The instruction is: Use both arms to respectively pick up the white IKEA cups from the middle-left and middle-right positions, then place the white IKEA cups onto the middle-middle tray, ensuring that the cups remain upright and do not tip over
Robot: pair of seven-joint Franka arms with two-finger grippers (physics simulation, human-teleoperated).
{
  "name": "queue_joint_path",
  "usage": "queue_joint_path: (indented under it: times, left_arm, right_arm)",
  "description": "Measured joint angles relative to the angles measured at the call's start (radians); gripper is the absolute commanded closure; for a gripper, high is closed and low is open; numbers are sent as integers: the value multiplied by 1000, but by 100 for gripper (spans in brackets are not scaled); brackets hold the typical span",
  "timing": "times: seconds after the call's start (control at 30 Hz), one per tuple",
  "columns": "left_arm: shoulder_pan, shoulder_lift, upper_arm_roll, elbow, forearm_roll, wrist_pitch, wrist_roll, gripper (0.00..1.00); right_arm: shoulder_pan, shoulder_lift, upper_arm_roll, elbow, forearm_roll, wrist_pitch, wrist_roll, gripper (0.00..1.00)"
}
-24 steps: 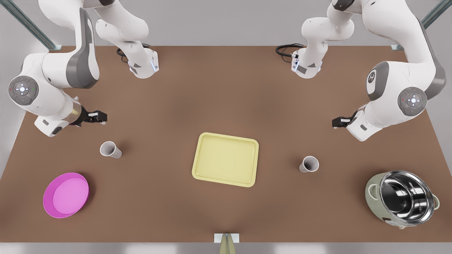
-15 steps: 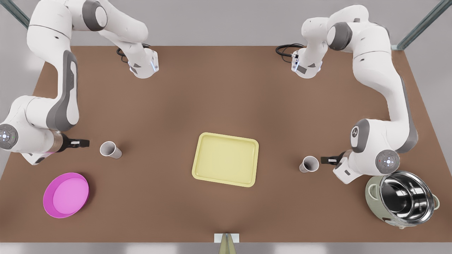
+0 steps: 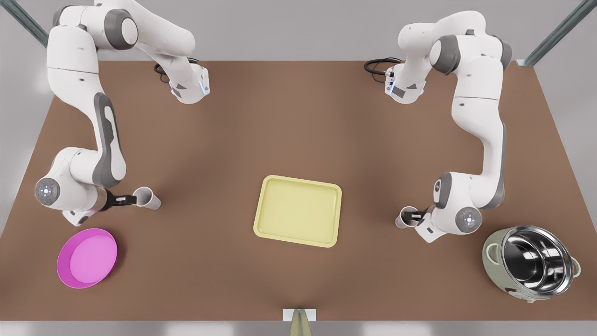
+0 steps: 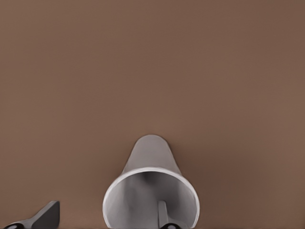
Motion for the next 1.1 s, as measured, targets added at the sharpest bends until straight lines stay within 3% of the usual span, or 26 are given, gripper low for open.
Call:
queue_joint_path:
  times: [0.03, 0.1, 0.13, 0.17, 0.37, 0.5, 0.53, 0.6, 0.67, 0.73, 0.77, 0.8, 0.97, 1.1]
  left_arm:
    - [0, 4, 0, -3, 0, 5, 0, 0]
    - [0, 12, 0, -5, -1, 19, 0, 62]
    - [0, 15, 0, -5, -2, 25, -1, 75]
    - [0, 16, 0, -5, -2, 31, -2, 79]
    - [-2, 27, -1, 4, -21, 48, -21, 79]
    - [-51, 26, -11, 174, -9, -50, -37, 79]
    - [-95, 25, -13, 211, -5, -86, -48, 79]
    - [-160, 26, -56, 275, -2, -144, -82, 79]
    - [-185, 60, -131, 330, -19, -185, -120, 79]
    - [-207, 117, -188, 399, -46, -211, -163, 79]
    - [-231, 145, -201, 426, -58, -212, -186, 79]
    - [-257, 172, -206, 448, -70, -203, -211, 79]
    - [-306, 255, -212, 499, -100, -154, -322, 79]
    - [-307, 296, -210, 495, -105, -130, -392, 79]
  right_arm:
    - [-1, -20, 0, -37, 2, 30, -5, 0]
    - [-2, -44, 0, -97, 4, 85, -13, 0]
    - [-7, -47, 0, -117, 5, 108, -17, 0]
    - [-15, -50, 0, -142, 6, 132, -21, 0]
    - [-34, -10, -1, -180, 20, 224, -39, 0]
    - [-41, 27, 0, -178, 26, 259, -48, 0]
    - [-41, 35, 0, -177, 27, 265, -50, 7]
    - [-39, 45, 0, -174, 29, 275, -54, 32]
    - [-33, 47, 3, -171, 30, 282, -59, 39]
    - [-25, 46, 6, -166, 29, 284, -62, 54]
    - [-18, 44, 7, -160, 29, 283, -64, 72]
    - [-9, 42, 8, -150, 33, 278, -69, 79]
    - [28, 23, 10, -111, 30, 247, -80, 79]
    - [191, -32, 11, -39, 43, 160, -53, 79]
